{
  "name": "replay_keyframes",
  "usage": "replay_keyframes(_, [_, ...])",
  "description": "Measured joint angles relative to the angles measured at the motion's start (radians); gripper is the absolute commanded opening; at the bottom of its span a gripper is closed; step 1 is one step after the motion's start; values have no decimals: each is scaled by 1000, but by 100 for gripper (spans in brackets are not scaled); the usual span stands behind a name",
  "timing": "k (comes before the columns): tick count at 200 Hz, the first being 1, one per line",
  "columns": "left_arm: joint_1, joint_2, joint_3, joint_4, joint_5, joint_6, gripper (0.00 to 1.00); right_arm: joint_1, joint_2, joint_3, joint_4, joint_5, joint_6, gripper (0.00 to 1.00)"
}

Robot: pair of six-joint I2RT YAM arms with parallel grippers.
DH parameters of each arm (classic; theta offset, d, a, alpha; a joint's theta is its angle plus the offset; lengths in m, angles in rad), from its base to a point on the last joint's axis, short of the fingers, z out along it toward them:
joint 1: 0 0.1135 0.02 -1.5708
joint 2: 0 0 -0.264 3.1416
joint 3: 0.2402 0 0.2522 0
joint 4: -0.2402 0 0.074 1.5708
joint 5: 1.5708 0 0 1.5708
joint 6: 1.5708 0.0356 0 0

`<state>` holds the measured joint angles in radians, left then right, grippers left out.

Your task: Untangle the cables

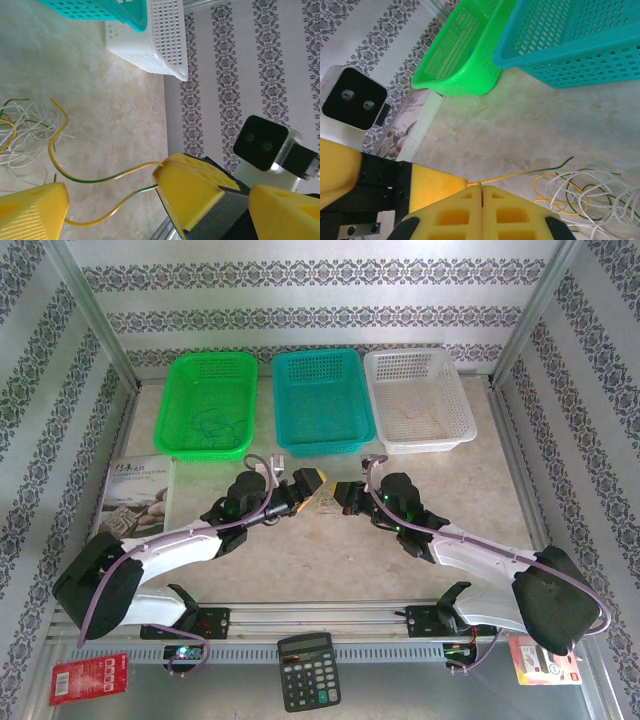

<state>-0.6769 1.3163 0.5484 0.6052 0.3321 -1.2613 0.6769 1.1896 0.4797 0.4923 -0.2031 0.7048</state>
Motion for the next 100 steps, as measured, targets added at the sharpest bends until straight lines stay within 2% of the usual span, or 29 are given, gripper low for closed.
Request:
replay_keyframes(55, [-3, 34, 6, 36, -7, -9, 91, 29, 16, 21, 22, 0, 0, 0])
replay_keyframes(100, [-3, 35, 13, 42, -43, -7, 79, 55, 18, 21, 23, 0, 2, 0])
